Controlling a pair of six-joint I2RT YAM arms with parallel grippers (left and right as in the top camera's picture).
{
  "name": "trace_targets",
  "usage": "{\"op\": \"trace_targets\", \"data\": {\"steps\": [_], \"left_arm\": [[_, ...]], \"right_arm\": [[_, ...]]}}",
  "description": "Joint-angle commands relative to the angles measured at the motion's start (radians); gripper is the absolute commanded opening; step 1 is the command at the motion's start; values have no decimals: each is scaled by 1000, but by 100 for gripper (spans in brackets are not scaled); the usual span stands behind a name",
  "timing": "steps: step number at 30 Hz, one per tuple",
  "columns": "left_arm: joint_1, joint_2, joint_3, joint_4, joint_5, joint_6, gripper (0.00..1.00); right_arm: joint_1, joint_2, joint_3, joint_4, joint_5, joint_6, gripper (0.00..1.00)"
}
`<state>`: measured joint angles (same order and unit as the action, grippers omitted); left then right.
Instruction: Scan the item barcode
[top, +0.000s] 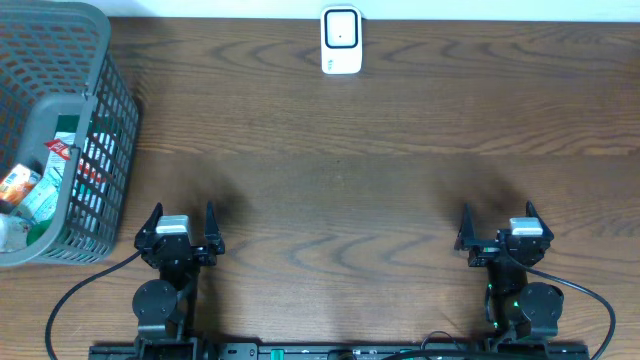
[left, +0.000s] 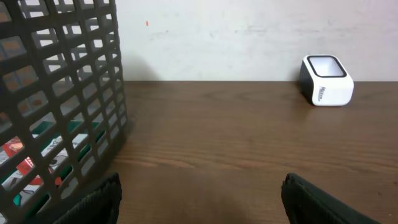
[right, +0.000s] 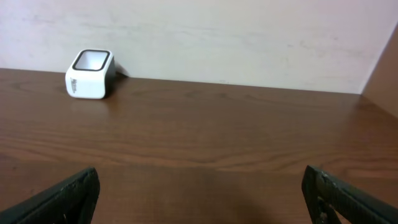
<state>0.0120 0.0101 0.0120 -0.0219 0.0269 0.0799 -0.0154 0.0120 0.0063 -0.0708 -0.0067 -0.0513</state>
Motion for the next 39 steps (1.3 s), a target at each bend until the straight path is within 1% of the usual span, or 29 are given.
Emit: {"op": "trace_targets", "data": {"steps": [1, 22, 23, 24, 25, 30, 33, 39], "left_arm": [[4, -6, -8, -49, -13, 13, 84], [4, -6, -8, -49, -13, 13, 84], [4, -6, -8, -49, -13, 13, 84], [4, -6, -8, -48, -13, 13, 95], [4, -6, -8, -48, -13, 13, 97], [4, -6, -8, -40, -12, 12, 98], [4, -6, -2, -4, -12, -22, 98], [4, -6, 58, 6, -10, -32, 98]], "right_arm": [[3, -6, -1, -4, 5, 2, 99], [3, -6, -1, -4, 5, 2, 99], [3, -6, -1, -4, 5, 2, 99], [3, -6, -1, -4, 5, 2, 99], [3, -6, -1, -4, 5, 2, 99], [3, -6, -1, -5, 5, 2, 99], [3, -6, -1, -4, 5, 2, 99], [3, -6, -1, -4, 5, 2, 99]]}}
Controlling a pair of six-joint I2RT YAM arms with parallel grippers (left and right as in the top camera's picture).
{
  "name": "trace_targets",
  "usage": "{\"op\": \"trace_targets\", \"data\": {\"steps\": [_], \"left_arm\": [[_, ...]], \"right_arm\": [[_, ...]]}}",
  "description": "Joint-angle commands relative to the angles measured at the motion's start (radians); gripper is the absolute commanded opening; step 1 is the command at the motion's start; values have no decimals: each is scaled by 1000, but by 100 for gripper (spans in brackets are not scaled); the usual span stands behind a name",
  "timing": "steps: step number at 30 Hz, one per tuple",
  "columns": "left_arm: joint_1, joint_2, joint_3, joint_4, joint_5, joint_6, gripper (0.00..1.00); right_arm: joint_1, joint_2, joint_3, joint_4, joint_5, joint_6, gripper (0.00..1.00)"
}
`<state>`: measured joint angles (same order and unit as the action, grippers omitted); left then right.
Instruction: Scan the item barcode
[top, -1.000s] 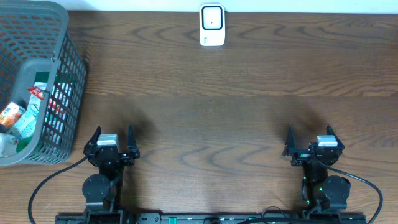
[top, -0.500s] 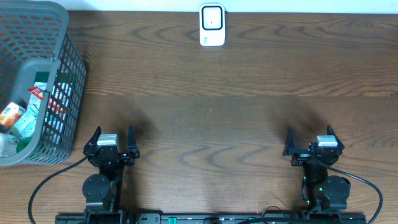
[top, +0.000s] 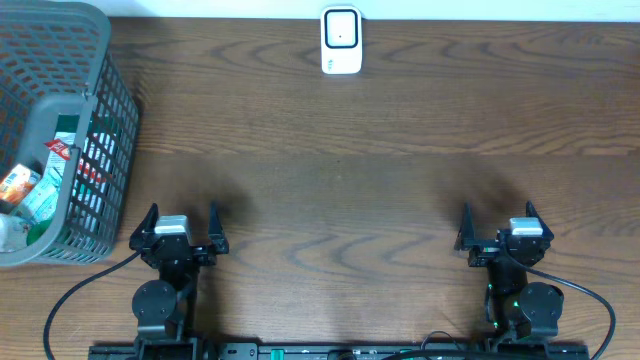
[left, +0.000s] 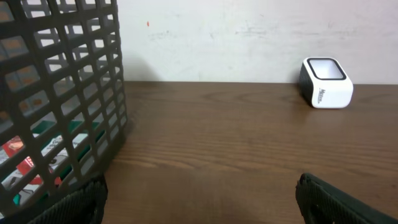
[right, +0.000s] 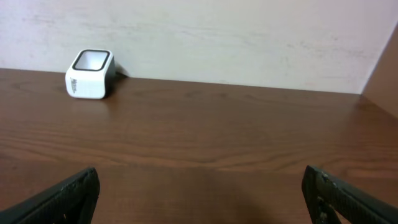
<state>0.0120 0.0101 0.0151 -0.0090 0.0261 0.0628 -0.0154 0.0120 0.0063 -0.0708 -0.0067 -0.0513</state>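
A white barcode scanner (top: 341, 40) with a dark window stands at the table's far edge, also visible as the scanner (left: 326, 83) and the scanner (right: 91, 74). Several packaged items (top: 22, 195) lie in the grey mesh basket (top: 90, 120) at the left. My left gripper (top: 181, 226) rests open at the near left, just right of the basket, nothing between its fingers (left: 339, 202). My right gripper (top: 497, 227) sits open and empty at the near right, its fingers (right: 59, 199) wide apart.
The brown wooden table (top: 380, 180) stretches between both arms and the scanner. The basket wall (left: 56, 99) fills the left of the left wrist view. A pale wall (right: 217, 37) stands behind the table's far edge.
My left gripper's fingers stand a little wider apart than before. The right arm, the scanner and the basket have not moved.
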Motion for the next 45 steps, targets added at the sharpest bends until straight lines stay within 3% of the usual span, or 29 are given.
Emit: {"op": "trace_targets", "data": {"steps": [1, 10, 18, 25, 36, 39, 45], "left_arm": [[4, -6, 68, -10, -2, -15, 98], [4, 70, 261, -93, 53, -16, 98], [4, 322, 526, -177, 145, -15, 98], [4, 622, 880, -418, 165, -15, 98], [4, 1084, 1469, -956, 187, -16, 100], [4, 1177, 1559, -1052, 202, -15, 100], [4, 1254, 1572, -1064, 271, -15, 100]], "right_arm": [[3, -6, -1, -5, 5, 2, 99], [3, -6, -1, -5, 5, 2, 99], [3, -6, -1, -5, 5, 2, 99], [3, -6, -1, -4, 5, 2, 99], [3, -6, -1, -4, 5, 2, 99], [3, -6, -1, -4, 5, 2, 99], [3, -6, -1, -4, 5, 2, 99]]}}
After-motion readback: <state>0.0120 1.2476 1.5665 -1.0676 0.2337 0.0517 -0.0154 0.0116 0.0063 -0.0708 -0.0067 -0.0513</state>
